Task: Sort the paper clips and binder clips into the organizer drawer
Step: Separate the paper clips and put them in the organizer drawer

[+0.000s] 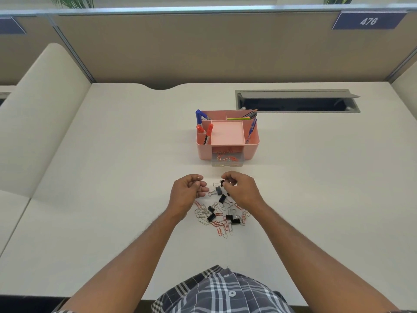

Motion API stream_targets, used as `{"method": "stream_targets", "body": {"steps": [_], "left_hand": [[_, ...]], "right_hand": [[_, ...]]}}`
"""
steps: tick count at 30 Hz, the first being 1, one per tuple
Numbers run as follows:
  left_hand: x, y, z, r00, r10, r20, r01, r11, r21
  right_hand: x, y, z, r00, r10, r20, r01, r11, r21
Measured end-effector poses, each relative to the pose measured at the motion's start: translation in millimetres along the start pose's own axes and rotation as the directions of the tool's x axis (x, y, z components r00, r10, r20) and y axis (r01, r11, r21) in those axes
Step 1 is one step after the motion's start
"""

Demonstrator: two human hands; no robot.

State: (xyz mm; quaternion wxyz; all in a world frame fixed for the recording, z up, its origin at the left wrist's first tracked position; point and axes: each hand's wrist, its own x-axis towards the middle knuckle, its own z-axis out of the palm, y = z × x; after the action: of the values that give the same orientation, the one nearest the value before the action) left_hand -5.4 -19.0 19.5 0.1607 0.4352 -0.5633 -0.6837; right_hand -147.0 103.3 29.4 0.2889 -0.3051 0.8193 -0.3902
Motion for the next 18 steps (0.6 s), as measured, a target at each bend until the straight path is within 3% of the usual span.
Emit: {"method": "stream_targets", "body": {"steps": [2,5,11,15,18], "left_hand": [[-0.5,-0.7,-2.0,0.999,0.002,-0.043,-0.002,1.0,0.013],[-1.2,-0.7,-3.5,0.997,0.012,-0.078,-0.01,1.0,0.029],[-0.6,-3.2,-0.3,0.997,0.043,-0.063,-0.035,0.992,0.122],[0.0,-0.7,5.0,0.995,0.092,-0.028,-0.084,0.971,0.223],[-0.1,3.7,13.0,0.989,0.146,0.007,-0.143,0.957,0.253]], "right_hand": [[-1.3,1.7,4.0,0.993,-0.078,0.091,0.094,0.977,-0.193],[-3.5,4.5,12.3,0.975,-0.143,0.171,0.195,0.92,-0.34],[-2.8,5.0,16.1,0.972,-0.145,0.183,0.207,0.898,-0.388],[-4.7,-6.9,9.6,0.993,-0.121,0.015,0.121,0.987,-0.108],[-4.1,-18.1,5.7,0.997,-0.061,0.038,0.058,0.996,0.073]]}}
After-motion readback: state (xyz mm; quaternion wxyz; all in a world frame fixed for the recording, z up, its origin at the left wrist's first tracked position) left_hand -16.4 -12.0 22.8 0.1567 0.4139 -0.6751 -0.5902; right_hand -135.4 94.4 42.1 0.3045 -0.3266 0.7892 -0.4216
